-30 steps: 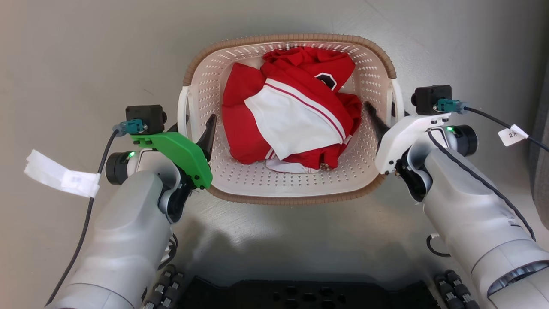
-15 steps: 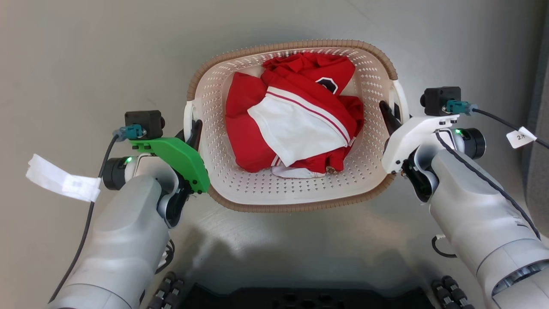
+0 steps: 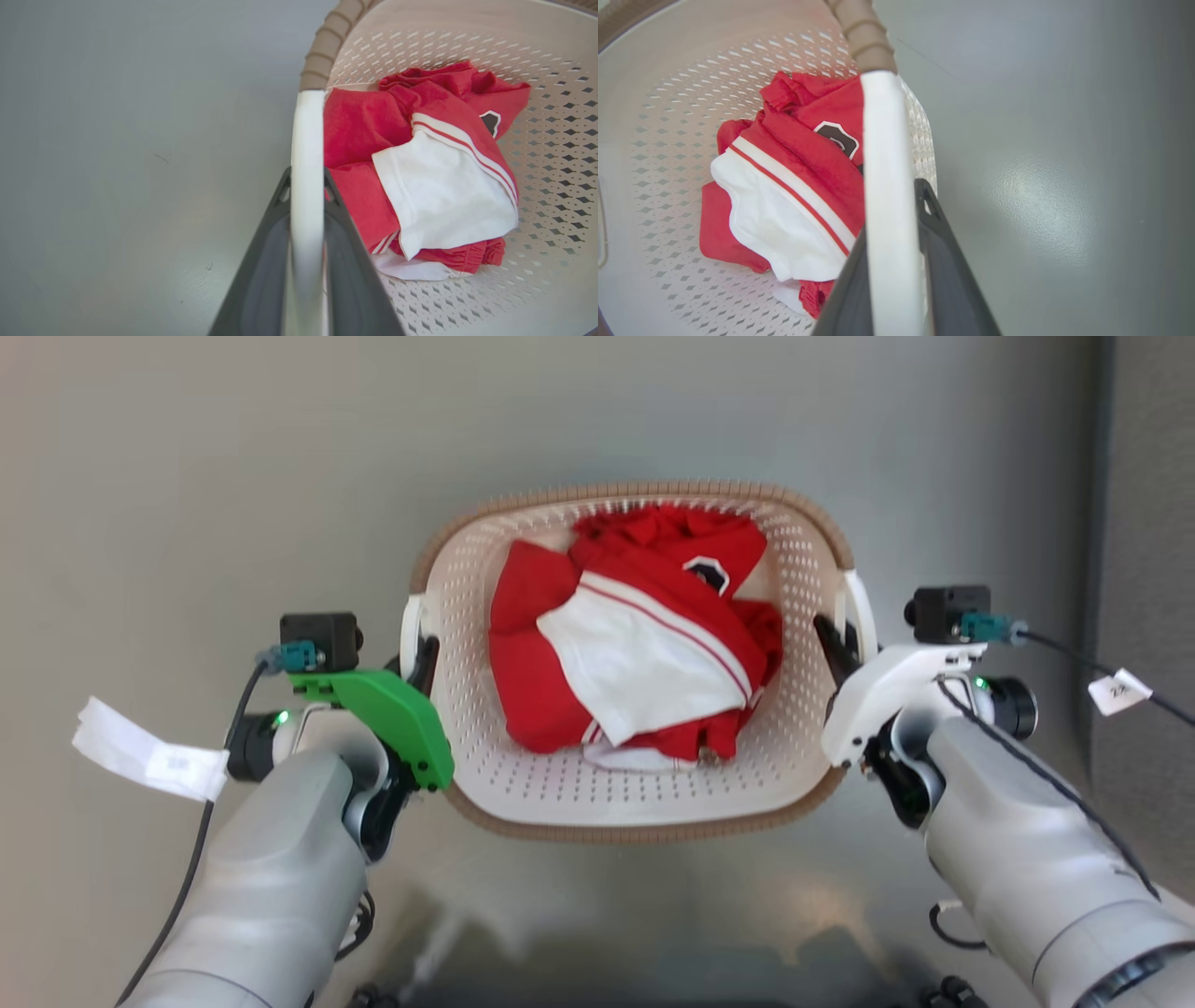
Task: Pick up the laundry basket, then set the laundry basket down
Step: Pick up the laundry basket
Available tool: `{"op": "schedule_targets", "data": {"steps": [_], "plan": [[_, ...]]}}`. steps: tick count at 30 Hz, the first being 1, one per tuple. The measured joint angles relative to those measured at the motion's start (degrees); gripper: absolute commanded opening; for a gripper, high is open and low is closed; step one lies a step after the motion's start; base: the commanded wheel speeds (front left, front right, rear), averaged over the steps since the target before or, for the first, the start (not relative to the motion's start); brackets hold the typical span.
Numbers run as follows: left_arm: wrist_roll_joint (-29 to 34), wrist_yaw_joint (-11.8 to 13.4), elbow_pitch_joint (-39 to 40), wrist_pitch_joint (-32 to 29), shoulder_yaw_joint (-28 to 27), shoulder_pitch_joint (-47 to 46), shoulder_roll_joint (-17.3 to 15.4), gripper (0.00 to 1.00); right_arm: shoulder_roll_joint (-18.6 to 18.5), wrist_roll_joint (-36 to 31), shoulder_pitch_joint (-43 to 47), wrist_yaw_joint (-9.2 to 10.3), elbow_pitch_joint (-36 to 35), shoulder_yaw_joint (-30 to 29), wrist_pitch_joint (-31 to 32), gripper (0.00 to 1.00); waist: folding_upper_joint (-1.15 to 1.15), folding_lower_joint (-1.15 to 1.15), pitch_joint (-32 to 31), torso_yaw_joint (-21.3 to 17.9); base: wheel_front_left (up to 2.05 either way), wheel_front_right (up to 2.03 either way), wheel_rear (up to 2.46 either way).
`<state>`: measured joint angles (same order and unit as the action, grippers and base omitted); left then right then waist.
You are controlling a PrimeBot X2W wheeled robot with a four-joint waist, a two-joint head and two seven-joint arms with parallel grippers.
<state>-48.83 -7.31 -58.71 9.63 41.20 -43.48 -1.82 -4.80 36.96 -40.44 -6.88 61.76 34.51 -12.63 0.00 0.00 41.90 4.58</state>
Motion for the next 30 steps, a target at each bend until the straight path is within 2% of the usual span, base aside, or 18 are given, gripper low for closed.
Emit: {"op": "schedule_targets", "data": {"steps": [14,30], "plan": [[-3.3,0.0,-2.2,-4.5,3.2,3.5,-1.0,0.00,0.3,8.0,3.5,0.42,-1.0,4.9,6.1,0.00,0.00,0.00,-10.8,-3.1,0.00,0.00,0.00],[-7.4,0.0,-4.1,-12.7,5.3,7.8,-1.1,0.00,0.6,15.3,7.0,0.44,0.6,8.2,15.5,0.00,0.00,-0.01,-24.8,-7.2,0.00,0.00,0.00]]}}
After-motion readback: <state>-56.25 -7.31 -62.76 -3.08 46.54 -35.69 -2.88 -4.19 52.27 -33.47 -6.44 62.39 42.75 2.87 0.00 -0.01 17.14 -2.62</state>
